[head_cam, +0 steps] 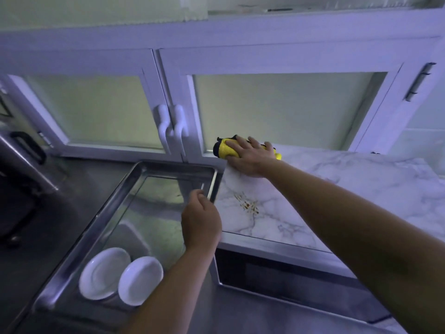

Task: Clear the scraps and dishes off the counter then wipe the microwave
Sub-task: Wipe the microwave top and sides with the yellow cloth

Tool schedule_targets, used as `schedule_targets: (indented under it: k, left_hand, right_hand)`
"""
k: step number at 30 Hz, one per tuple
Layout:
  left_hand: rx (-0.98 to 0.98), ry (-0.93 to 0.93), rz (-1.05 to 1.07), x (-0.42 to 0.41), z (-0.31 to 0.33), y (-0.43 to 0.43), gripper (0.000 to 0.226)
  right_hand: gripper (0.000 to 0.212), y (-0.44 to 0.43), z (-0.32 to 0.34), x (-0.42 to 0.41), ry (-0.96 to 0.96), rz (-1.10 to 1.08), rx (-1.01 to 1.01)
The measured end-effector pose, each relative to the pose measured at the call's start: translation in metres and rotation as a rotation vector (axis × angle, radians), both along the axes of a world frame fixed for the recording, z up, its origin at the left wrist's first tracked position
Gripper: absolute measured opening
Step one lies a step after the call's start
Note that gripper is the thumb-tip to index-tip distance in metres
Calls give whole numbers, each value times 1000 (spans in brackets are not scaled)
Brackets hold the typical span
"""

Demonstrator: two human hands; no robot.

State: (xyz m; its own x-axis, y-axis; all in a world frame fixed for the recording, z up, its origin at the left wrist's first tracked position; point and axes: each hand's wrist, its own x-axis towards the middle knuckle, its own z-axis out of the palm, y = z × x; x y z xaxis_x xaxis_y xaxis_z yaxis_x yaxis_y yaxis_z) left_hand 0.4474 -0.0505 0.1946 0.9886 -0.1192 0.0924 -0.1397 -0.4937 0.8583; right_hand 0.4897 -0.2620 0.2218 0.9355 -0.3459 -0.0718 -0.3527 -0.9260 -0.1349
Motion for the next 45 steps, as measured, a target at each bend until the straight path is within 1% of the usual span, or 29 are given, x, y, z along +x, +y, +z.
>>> schedule_targets:
  k: [3, 6, 9, 12, 15, 19, 22, 25, 29, 31, 33, 36, 38, 41, 43, 45]
  left_hand:
    - [-75, -18, 44, -4, 2, 1, 34]
    - [-151, -35, 68, -6, 1, 2, 36]
    - [-296, 33, 74, -5, 2, 3, 35]
    - [-407, 72, 89, -3, 4, 3, 28]
    - [-405, 76, 76, -1, 3, 3, 26]
    - [-352, 16, 38, -1, 1, 3, 33]
    - [-254, -5, 29, 0, 1, 3, 38]
    - [-50, -48, -20, 3, 1, 4, 45]
    - [260, -119, -99, 2, 3, 7, 49]
    - [320, -146, -120, 2, 3, 7, 47]
    - [335, -158, -141, 3, 3, 5, 45]
    - [350, -163, -154, 5, 1, 4, 40]
    - [335, -147, -160, 6, 0, 4, 38]
    - [297, -110, -184, 6, 2, 6, 34]
    - [252, -96, -205, 5, 4, 7, 31]
    - [168, -139, -233, 2, 8, 10, 27]
  right_hand:
    - [59, 9, 2, -9, 27, 58, 3]
    - [55, 28, 3, -35, 27, 153, 48]
    - [51, 45, 4, -73, 42, 277, 105]
    - [51, 61, 3, -109, 34, 297, 102]
    - [56, 81, 4, -133, 52, 251, 31]
    - [62, 96, 5, -165, 60, 210, -20]
    - [63, 103, 0, -190, 25, 187, -78]
    - [64, 110, -8, -211, -14, 104, -130]
    - [65, 107, -18, -246, -59, 4, -138]
    - [66, 98, -21, -271, -68, -58, -161]
    - [66, 86, -21, -301, -70, -151, -164]
    - [62, 61, -18, -349, -82, -332, -102]
    - [58, 43, -15, -383, -76, -473, -56]
    - [60, 22, -8, -428, -79, -713, 11]
    - [58, 16, -4, -446, -172, -888, 125]
    - [50, 22, -2, -456, -418, -1056, 329]
